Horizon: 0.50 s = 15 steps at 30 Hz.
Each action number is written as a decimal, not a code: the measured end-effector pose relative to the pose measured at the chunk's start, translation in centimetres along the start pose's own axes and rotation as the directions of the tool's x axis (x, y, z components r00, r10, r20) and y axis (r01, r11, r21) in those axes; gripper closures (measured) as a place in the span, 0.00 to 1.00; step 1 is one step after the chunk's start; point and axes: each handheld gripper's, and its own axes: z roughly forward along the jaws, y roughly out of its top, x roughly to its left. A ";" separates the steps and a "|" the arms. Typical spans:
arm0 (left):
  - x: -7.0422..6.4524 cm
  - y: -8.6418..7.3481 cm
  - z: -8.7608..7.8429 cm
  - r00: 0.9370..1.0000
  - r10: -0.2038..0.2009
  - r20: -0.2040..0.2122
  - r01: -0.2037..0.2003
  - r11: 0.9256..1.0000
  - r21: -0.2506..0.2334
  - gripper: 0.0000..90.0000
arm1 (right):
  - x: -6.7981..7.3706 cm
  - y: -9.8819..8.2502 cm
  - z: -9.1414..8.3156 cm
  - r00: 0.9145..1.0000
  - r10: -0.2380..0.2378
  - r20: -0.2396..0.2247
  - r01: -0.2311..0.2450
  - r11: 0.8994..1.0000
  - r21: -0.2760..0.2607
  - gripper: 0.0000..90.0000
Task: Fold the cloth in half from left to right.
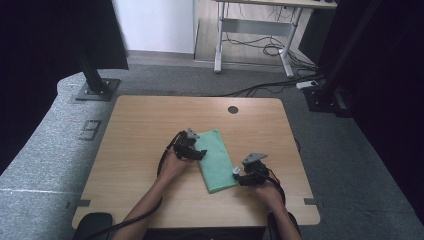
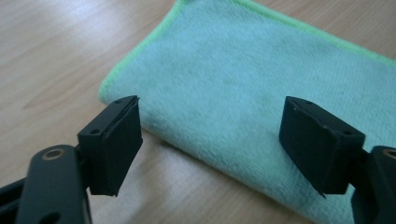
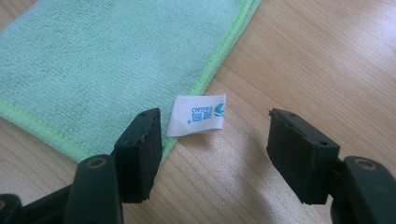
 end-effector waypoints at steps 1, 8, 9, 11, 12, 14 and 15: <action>-0.2 -0.2 0.0 1.000 -0.004 0.002 0.004 1.000 0.001 0.23 | 0.0 0.0 0.0 1.000 0.001 0.000 -0.001 1.000 -0.001 0.37; -0.5 -0.8 0.7 1.000 0.003 -0.025 -0.002 0.999 0.041 0.17 | -0.3 -0.5 0.3 0.998 0.048 -0.040 -0.049 0.999 -0.013 0.35; -0.4 -0.8 0.7 1.000 -0.001 -0.023 0.002 0.999 0.043 0.16 | -0.3 -0.5 0.3 0.998 0.049 -0.042 -0.050 0.999 -0.014 0.35; -0.2 -0.9 0.7 1.000 -0.002 -0.024 0.003 0.999 0.048 0.16 | -0.2 -0.5 0.3 0.998 0.047 -0.050 -0.048 0.999 -0.015 0.35; -0.1 -0.9 0.7 1.000 -0.002 -0.026 0.003 0.999 0.049 0.15 | -0.1 -0.5 0.4 0.997 0.051 -0.058 -0.052 0.999 -0.015 0.34; 0.1 -1.0 0.6 1.000 -0.006 -0.029 0.007 0.999 0.053 0.15 | 0.1 -0.4 0.4 0.997 0.050 -0.060 -0.051 0.999 -0.016 0.33; 0.2 -1.0 0.5 1.000 -0.005 -0.031 0.006 0.998 0.055 0.15 | 0.3 -0.4 0.5 0.997 0.043 -0.063 -0.044 0.999 -0.016 0.33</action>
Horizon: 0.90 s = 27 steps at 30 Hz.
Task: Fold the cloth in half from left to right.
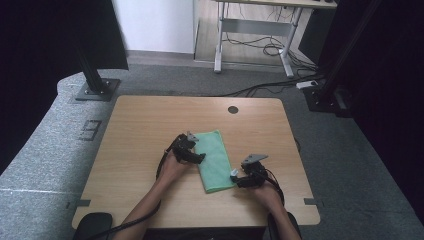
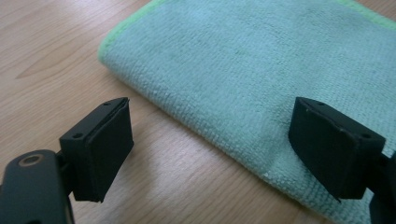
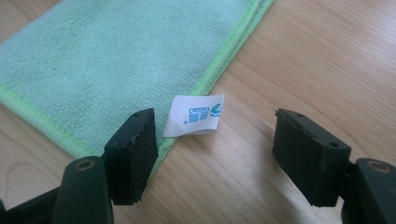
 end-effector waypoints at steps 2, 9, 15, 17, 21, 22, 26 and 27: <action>0.2 -0.1 -0.1 1.000 -0.006 0.000 0.006 1.000 -0.001 0.15 | 0.4 0.1 0.1 1.000 -0.005 -0.005 0.005 1.000 -0.001 0.32; 1.3 -0.7 -0.4 1.000 -0.020 -0.014 0.020 1.000 0.007 0.06 | 1.9 0.7 0.8 0.999 -0.033 -0.026 0.033 0.999 -0.004 0.31; 2.2 -1.2 -0.7 0.999 -0.031 -0.011 0.031 0.999 0.012 0.05 | 3.0 1.2 1.4 0.998 -0.052 -0.036 0.051 0.999 -0.004 0.30; 2.6 -1.4 -0.8 0.999 -0.040 -0.011 0.040 0.999 0.011 0.05 | 3.3 1.5 1.6 0.998 -0.053 -0.040 0.053 0.999 -0.004 0.29; 3.3 -1.9 -1.0 0.998 -0.068 -0.006 0.068 0.998 0.003 0.04 | 3.8 2.0 2.0 0.997 -0.061 -0.045 0.061 0.998 -0.003 0.29; 3.4 -2.0 -1.0 0.997 -0.072 -0.005 0.072 0.997 0.001 0.04 | 3.9 2.1 2.2 0.997 -0.067 -0.048 0.066 0.998 -0.004 0.28; 3.9 -2.3 -1.3 0.997 -0.081 -0.011 0.081 0.997 -0.001 0.04 | 4.4 2.5 2.6 0.996 -0.069 -0.053 0.069 0.998 -0.004 0.28; 4.0 -2.4 -1.4 0.996 -0.083 -0.012 0.083 0.997 -0.001 0.04 | 4.4 2.6 2.7 0.996 -0.073 -0.052 0.073 0.997 -0.006 0.27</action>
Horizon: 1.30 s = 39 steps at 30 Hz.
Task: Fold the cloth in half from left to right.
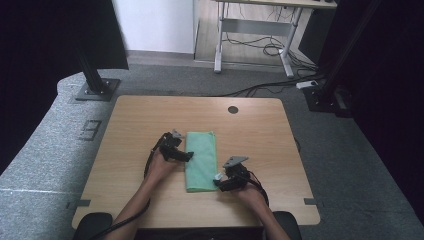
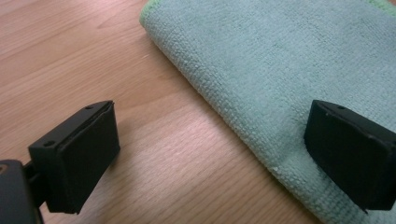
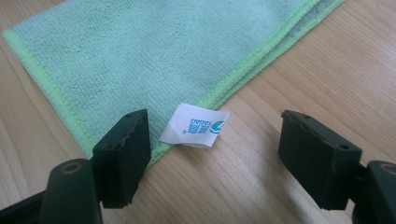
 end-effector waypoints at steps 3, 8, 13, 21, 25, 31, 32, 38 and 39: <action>0.3 -0.2 -0.2 1.000 -0.003 -0.003 0.003 1.000 0.000 0.04 | 0.1 0.2 0.2 1.000 0.001 0.000 -0.001 1.000 -0.001 0.27; 0.5 -0.3 -0.2 1.000 -0.011 -0.009 0.011 1.000 -0.002 0.03 | 0.2 0.4 0.5 1.000 -0.001 -0.003 0.001 1.000 -0.003 0.25; 0.6 -0.2 -0.1 1.000 -0.012 -0.009 0.012 1.000 0.001 0.02 | 0.2 0.4 0.6 1.000 0.003 0.003 -0.003 1.000 -0.006 0.24; 0.6 -0.2 -0.1 1.000 -0.005 -0.005 0.005 1.000 0.003 0.01 | 0.4 0.4 0.5 1.000 -0.001 0.014 0.001 1.000 -0.007 0.25; 0.5 -0.2 -0.1 1.000 0.000 -0.002 0.000 1.000 -0.003 0.01 | 0.5 0.5 0.4 1.000 -0.005 0.018 0.005 1.000 -0.005 0.25; 0.3 -0.2 -0.8 0.999 0.012 0.039 -0.011 0.999 -0.039 0.04 | 0.6 0.7 0.1 1.000 0.002 0.023 -0.002 1.000 -0.014 0.20; 0.3 -0.1 -1.1 0.999 0.018 0.045 -0.017 0.999 -0.041 0.04 | 0.6 0.7 0.0 1.000 0.003 0.018 -0.002 1.000 -0.018 0.20; -0.7 0.1 -3.1 0.997 0.055 0.060 -0.052 0.997 -0.055 0.03 | 0.4 1.0 -0.9 1.000 0.009 0.020 -0.008 0.999 -0.039 0.16; -0.9 0.0 -3.6 0.996 0.066 0.059 -0.063 0.996 -0.058 0.03 | 0.3 1.0 -1.1 1.000 0.010 0.019 -0.010 0.999 -0.039 0.16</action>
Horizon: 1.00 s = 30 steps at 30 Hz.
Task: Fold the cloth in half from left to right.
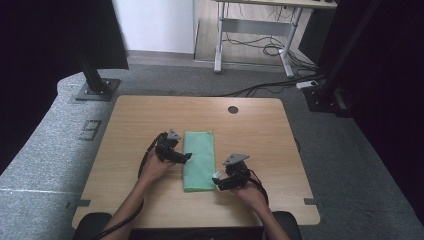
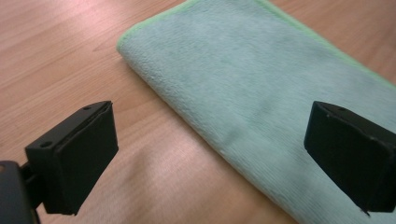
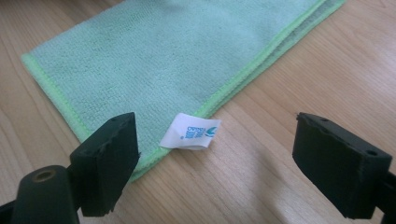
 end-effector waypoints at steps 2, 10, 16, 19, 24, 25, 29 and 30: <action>-0.3 -0.1 -0.7 1.000 0.015 0.003 -0.015 1.000 -0.001 0.02 | -0.2 0.1 -0.3 1.000 0.004 -0.003 -0.004 1.000 0.002 0.15; -2.0 -1.4 -3.3 0.998 0.063 -0.003 -0.063 0.998 -0.014 0.00 | -0.9 0.0 -1.5 0.998 0.013 0.062 -0.012 1.000 -0.007 0.01; -2.5 -2.7 -5.2 0.996 0.086 0.026 -0.085 0.995 -0.043 0.00 | -1.6 -0.3 -2.5 0.996 0.019 0.088 -0.017 1.000 -0.022 0.00; -2.8 -3.3 -5.7 0.994 0.107 0.014 -0.107 0.994 -0.032 0.00 | -2.1 -0.6 -2.8 0.994 0.024 0.102 -0.022 0.999 -0.026 0.00; -2.9 -4.6 -6.0 0.994 0.106 0.000 -0.106 0.994 -0.023 0.00 | -2.7 -1.1 -3.2 0.992 0.039 0.117 -0.036 0.999 -0.027 0.00; -2.9 -4.8 -6.0 0.995 0.101 -0.001 -0.101 0.995 -0.022 0.00 | -2.8 -1.3 -3.2 0.992 0.043 0.122 -0.040 0.999 -0.027 0.00; -2.7 -5.7 -5.9 0.996 0.087 -0.012 -0.087 0.996 -0.011 0.00 | -3.2 -1.8 -3.3 0.990 0.058 0.125 -0.055 0.998 -0.026 0.00; -2.6 -5.9 -5.9 0.996 0.082 -0.018 -0.083 0.997 -0.012 0.00 | -3.2 -2.0 -3.2 0.990 0.065 0.124 -0.062 0.998 -0.025 0.00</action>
